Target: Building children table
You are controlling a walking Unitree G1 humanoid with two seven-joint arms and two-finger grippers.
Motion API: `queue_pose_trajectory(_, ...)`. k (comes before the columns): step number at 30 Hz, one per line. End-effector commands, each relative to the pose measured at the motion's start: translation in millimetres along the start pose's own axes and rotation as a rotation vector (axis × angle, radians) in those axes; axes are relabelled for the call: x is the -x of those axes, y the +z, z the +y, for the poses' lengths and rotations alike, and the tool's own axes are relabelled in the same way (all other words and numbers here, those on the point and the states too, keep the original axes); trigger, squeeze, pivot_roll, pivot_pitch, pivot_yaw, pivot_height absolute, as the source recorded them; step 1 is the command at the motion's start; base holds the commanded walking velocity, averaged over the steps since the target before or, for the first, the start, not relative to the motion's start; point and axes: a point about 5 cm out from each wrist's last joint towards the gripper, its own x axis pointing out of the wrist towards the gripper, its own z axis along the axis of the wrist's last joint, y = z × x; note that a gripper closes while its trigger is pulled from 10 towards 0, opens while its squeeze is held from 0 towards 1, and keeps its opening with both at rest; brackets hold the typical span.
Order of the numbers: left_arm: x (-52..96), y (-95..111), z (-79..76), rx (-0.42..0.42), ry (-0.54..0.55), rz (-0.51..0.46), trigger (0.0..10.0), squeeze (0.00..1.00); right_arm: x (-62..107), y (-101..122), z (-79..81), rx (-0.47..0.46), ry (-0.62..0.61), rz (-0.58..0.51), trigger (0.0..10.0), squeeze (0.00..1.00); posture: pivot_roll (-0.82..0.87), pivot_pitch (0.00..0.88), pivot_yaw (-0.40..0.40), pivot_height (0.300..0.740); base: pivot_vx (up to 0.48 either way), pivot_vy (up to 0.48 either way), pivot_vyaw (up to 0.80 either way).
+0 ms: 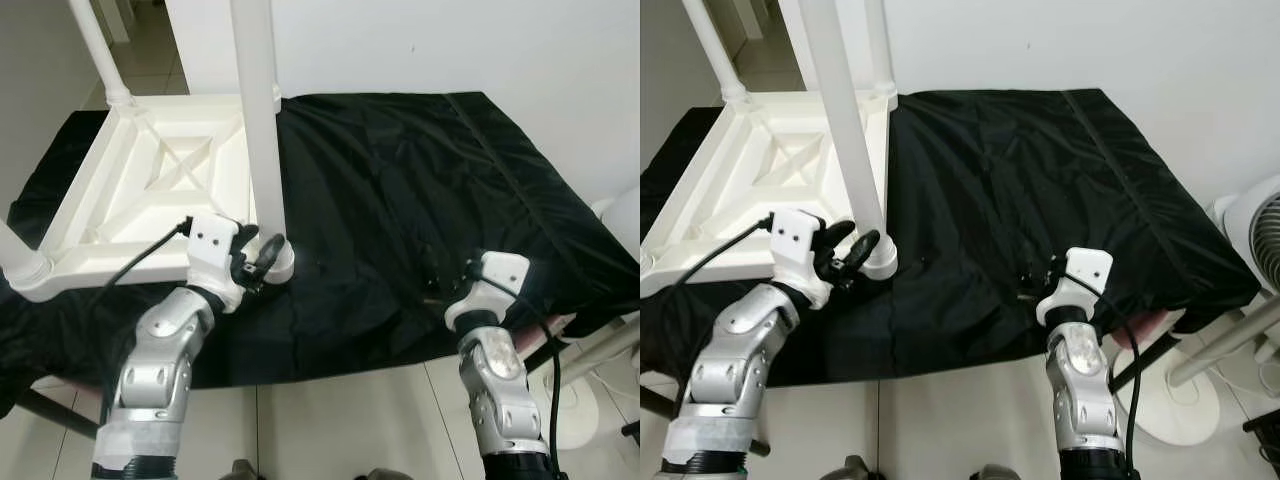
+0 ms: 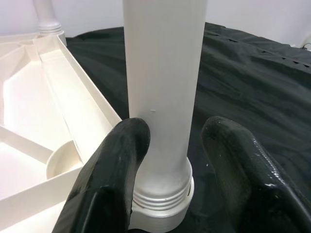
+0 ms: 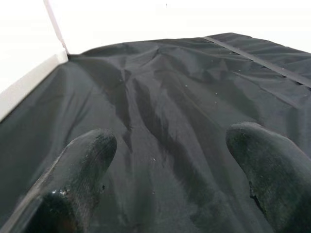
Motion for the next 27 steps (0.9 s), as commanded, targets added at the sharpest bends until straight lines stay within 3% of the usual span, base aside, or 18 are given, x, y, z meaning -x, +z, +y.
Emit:
queue_pose_trajectory(1, 1.4, -5, 17.9, -0.011, 0.303, 0.028, 10.0, 0.0, -1.1, -1, 1.6, 0.012, -0.001, 0.006, 10.0, 0.0, -0.12, 0.0, 0.057, 0.74, 0.0, 0.0, 0.0)
queue_pose_trajectory(9, 4.8, -5, 31.1, -0.034, 0.322, 0.015, 10.0, 0.0, -2.4, -3, -1.3, 0.049, 0.013, 0.001, 10.0, 0.0, -0.12, 0.0, 0.049, 0.74, 0.0, 0.0, 0.0)
queue_pose_trajectory(18, 16.5, 5, 33.7, -0.061, 0.225, -0.063, 10.0, 0.0, -5.1, -3, -10.5, 0.076, 0.007, -0.009, 10.0, 0.0, -0.1, 0.0, 0.031, 0.74, 0.0, 0.0, 0.0)
queue_pose_trajectory(27, 17.3, 4, 35.8, -0.054, 0.236, -0.069, 10.0, 0.0, -7.2, -1, -10.0, 0.077, 0.021, -0.014, 10.0, 0.0, -0.11, 0.0, 0.022, 0.74, 0.0, 0.0, 0.0)
